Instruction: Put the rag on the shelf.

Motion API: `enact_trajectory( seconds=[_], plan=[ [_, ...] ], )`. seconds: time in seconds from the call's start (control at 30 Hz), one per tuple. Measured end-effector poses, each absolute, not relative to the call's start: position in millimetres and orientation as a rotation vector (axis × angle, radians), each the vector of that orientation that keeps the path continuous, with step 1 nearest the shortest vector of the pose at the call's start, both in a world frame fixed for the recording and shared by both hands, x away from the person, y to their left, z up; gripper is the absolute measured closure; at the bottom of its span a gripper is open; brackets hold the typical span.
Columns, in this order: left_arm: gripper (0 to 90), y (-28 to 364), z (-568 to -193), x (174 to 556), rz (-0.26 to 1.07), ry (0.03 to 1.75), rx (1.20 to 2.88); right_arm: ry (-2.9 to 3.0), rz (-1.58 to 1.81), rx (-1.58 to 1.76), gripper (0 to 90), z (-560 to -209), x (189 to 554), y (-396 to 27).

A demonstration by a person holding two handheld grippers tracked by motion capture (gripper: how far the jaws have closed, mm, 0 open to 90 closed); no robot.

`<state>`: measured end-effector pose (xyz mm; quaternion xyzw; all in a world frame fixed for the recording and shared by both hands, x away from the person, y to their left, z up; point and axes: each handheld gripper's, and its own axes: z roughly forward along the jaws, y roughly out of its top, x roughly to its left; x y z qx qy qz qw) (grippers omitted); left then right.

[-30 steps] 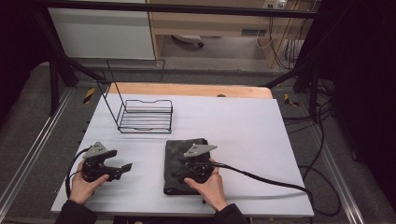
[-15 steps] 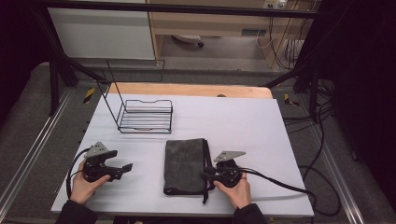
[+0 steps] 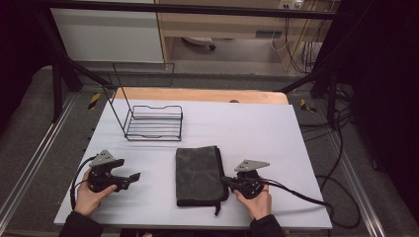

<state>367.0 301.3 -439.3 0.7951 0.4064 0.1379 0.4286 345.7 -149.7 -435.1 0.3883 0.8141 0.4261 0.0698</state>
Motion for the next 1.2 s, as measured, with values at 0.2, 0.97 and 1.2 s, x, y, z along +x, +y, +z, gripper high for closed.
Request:
enact_trajectory(
  seconds=[0.2, 0.97, 1.2],
  plan=[
    [9.4, 299.2, -439.2, 367.2, 0.342, 1.017, 1.991, 2.480, 1.248, 1.153, 77.9, -444.5, 348.8, -149.5],
    [9.2, 249.3, -415.4, 382.0, 0.320, 1.006, 2.023, 2.334, 1.355, 1.118, 7.7, -444.9, 364.5, -182.7],
    [10.5, 229.5, -408.8, 393.1, 0.335, 1.005, 2.029, 2.334, 1.353, 1.103, 5.0, -443.8, 360.9, -184.2]
  ],
)
